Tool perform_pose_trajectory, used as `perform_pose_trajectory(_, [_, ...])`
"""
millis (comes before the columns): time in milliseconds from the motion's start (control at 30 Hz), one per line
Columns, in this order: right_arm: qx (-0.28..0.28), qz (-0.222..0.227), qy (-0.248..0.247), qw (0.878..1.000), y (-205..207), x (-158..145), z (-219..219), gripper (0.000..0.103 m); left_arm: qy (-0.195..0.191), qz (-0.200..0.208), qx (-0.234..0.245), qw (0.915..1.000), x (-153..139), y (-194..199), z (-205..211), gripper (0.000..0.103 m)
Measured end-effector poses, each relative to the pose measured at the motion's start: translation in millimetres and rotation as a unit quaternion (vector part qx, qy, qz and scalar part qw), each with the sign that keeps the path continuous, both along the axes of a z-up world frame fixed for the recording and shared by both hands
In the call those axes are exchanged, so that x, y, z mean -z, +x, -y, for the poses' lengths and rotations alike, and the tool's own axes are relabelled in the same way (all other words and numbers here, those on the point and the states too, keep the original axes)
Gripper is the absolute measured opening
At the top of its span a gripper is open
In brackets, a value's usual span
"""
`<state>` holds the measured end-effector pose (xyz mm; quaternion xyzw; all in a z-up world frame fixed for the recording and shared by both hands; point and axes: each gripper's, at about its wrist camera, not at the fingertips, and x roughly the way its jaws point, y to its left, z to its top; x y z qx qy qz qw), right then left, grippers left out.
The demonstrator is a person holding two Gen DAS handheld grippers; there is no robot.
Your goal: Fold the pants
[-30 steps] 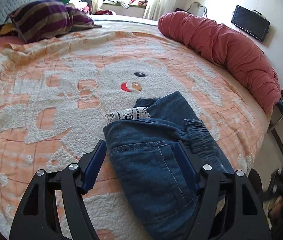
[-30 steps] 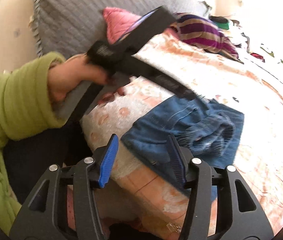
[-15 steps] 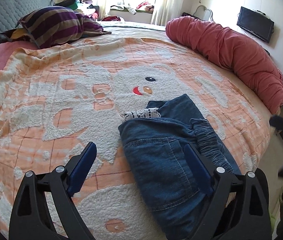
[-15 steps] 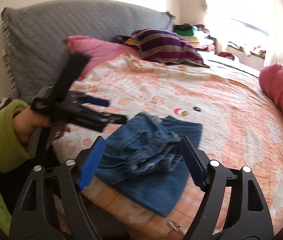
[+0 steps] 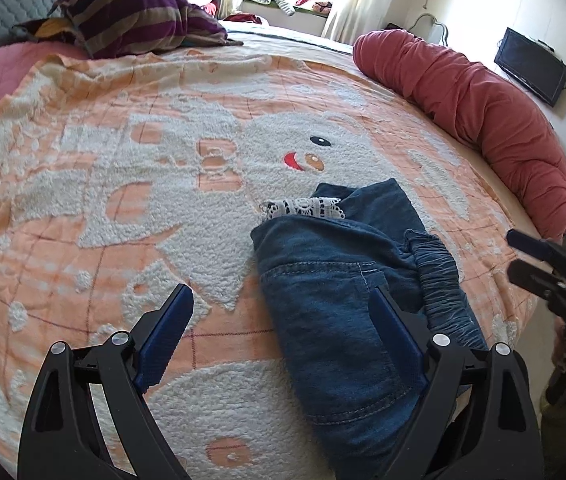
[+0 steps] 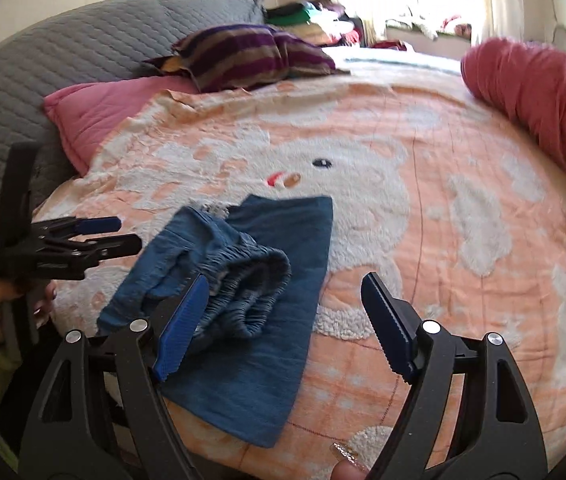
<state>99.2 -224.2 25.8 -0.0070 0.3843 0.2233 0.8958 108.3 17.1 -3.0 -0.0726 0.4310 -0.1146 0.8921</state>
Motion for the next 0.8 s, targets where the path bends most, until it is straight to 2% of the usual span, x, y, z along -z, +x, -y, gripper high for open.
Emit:
perform_pose_trajectory(200, [0.008,-0.054,0.022,0.998,25.3,25.7,3.2,0.071,-0.021,-0.023,0.002,0.9995,15.5,2.6,8.3,0.088])
perform_pose_trajectory(467, [0.004,-0.135,0.064,0.989,54.3,64.4,3.5,0.053,-0.056,-0.058,-0.008,0.9967,37.6,9.8,11.6,0.088])
perform_pose_trajectory(733, [-0.034,-0.149,0.076,0.985,68.0,76.1,-4.6,0.051,-0.066,-0.06,-0.009,0.996,44.9,19.6,22.3,0.087])
perform_pose_trajectory(767, [-0.036,-0.149,0.076,0.985,69.4,77.2,-5.7,0.05,-0.065,-0.059,-0.01,0.9961,44.6,19.5,23.7,0.086])
perform_pose_trajectory(800, [-0.039,-0.147,0.074,0.986,70.1,77.6,-7.7,0.047,-0.063,-0.056,-0.01,0.9964,44.5,19.7,24.9,0.078])
